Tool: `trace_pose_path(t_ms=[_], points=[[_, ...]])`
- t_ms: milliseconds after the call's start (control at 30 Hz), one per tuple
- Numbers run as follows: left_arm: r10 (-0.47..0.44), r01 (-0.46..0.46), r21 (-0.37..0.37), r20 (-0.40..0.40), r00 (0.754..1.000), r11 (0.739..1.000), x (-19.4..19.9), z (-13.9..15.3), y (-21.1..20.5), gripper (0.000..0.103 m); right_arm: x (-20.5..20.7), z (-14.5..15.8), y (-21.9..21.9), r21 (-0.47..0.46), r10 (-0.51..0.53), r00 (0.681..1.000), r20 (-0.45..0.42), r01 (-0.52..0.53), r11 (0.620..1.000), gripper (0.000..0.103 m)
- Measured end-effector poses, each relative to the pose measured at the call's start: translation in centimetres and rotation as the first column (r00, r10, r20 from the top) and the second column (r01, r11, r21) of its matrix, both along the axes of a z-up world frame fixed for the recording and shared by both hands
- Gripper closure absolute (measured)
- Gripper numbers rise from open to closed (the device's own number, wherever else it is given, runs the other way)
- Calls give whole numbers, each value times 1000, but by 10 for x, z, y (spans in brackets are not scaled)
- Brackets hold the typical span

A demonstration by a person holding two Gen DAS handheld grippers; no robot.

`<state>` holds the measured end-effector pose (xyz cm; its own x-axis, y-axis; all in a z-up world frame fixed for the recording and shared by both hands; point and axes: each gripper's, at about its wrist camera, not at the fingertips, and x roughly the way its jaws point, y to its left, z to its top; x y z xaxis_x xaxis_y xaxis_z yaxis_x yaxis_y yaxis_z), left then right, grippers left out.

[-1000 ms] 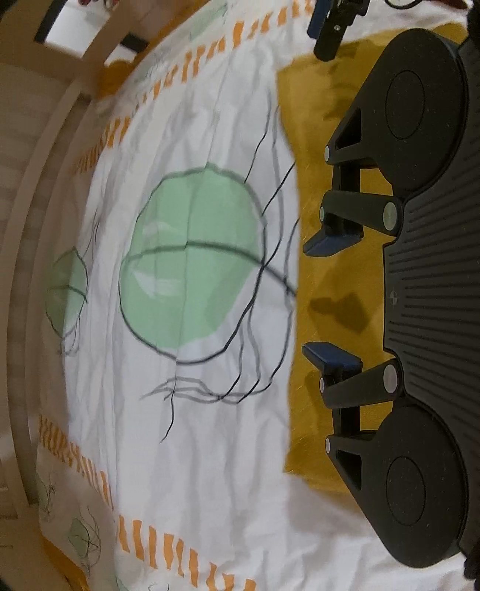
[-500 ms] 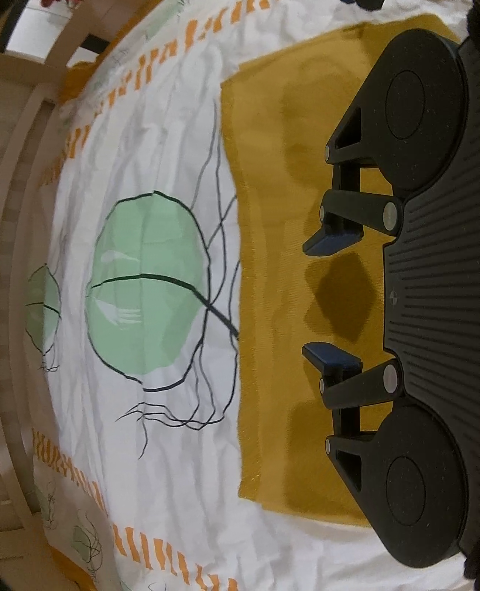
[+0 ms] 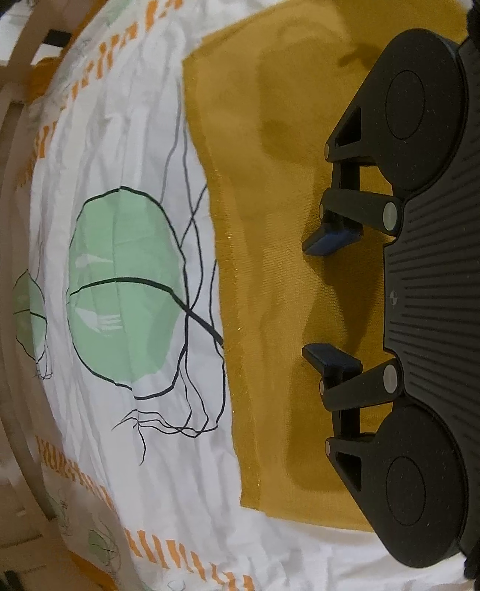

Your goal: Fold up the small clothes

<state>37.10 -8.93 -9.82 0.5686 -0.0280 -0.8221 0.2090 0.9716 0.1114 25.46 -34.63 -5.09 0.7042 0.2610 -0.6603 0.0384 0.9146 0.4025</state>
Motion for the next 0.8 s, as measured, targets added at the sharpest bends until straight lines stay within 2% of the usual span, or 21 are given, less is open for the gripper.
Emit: trace_pose_path(t_ms=[267, 367, 467, 567, 667, 800], points=[[8, -8, 20, 20, 1000, 1000, -4, 2, -3, 49, 1, 6, -9, 6, -32, 999, 20, 32, 999, 15], [27, -26, -30, 22, 999, 999, -17, 11, 3, 50, 0, 9, -13, 17, -44, 999, 26, 44, 999, 15], [-2, 3, -104, 7, 1000, 995, -42, 18, 9, 50, -1, 14, -17, 31, -51, 998, 39, 50, 998, 15], [-24, 23, -138, -1, 1000, 990, -65, 18, 10, 49, -2, 16, -18, 41, -53, 998, 46, 51, 998, 14], [-45, 40, -115, -43, 998, 993, -75, 5, 6, 49, -1, 14, -19, 54, -53, 998, 39, 51, 997, 14], [-48, 48, -87, -1, 999, 995, -84, -3, 3, 48, 0, 8, -23, 80, -59, 998, 15, 58, 995, 14]])
